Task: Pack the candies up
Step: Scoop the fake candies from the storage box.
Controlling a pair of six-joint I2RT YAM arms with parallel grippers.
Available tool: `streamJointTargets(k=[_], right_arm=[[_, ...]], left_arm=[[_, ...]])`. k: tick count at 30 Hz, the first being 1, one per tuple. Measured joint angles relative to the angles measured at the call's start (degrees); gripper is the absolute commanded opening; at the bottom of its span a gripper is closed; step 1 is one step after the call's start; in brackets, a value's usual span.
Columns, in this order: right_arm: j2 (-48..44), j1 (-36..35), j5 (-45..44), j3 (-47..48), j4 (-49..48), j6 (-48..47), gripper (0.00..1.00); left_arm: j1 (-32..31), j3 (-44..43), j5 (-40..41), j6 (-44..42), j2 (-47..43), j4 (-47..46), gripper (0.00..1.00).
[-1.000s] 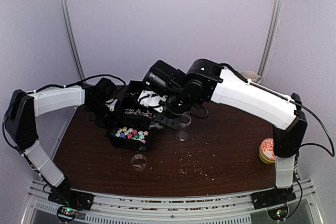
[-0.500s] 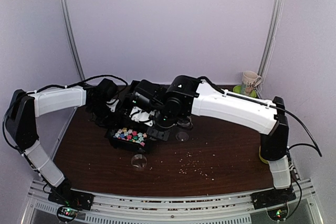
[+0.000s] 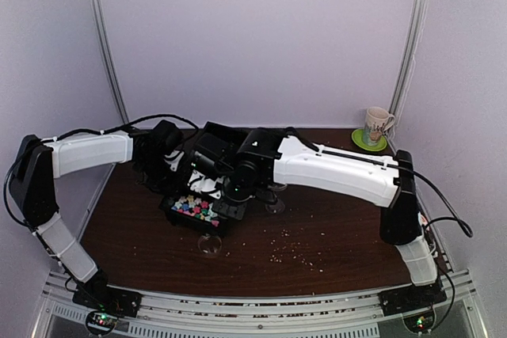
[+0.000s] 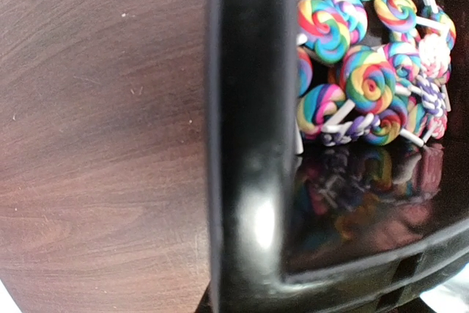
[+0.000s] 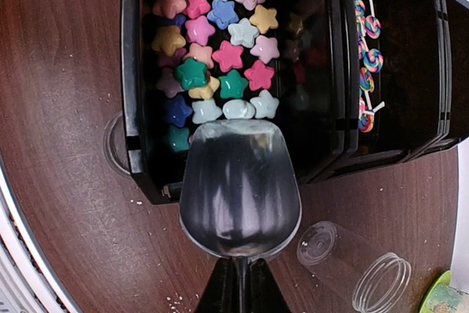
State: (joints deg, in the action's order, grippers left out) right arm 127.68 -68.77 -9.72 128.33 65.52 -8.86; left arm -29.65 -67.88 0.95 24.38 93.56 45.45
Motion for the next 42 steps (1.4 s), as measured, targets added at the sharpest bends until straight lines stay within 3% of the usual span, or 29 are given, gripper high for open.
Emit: streamJointTargets(k=[11,19,35,42], right_arm=[[3.0,0.0,0.3,-0.3,-7.1,0.7,0.0],[-0.7,-0.5,-0.7,-14.1,-24.5,0.7,0.0],[-2.1,-0.9,-1.3,-29.1,-52.1,3.4,0.0],[-7.1,-0.4,-0.4,-45.1,-70.4,3.1,0.0]], left_arm=[[0.0,1.0,0.6,-1.1,-0.4,-1.5,0.0],[1.9,3.6,-1.4,0.0,-0.6,-4.3,0.0],[2.7,5.9,-1.7,0.1,-2.7,-8.1,0.0],[3.0,5.7,-2.9,0.6,-2.9,-6.7,0.0]])
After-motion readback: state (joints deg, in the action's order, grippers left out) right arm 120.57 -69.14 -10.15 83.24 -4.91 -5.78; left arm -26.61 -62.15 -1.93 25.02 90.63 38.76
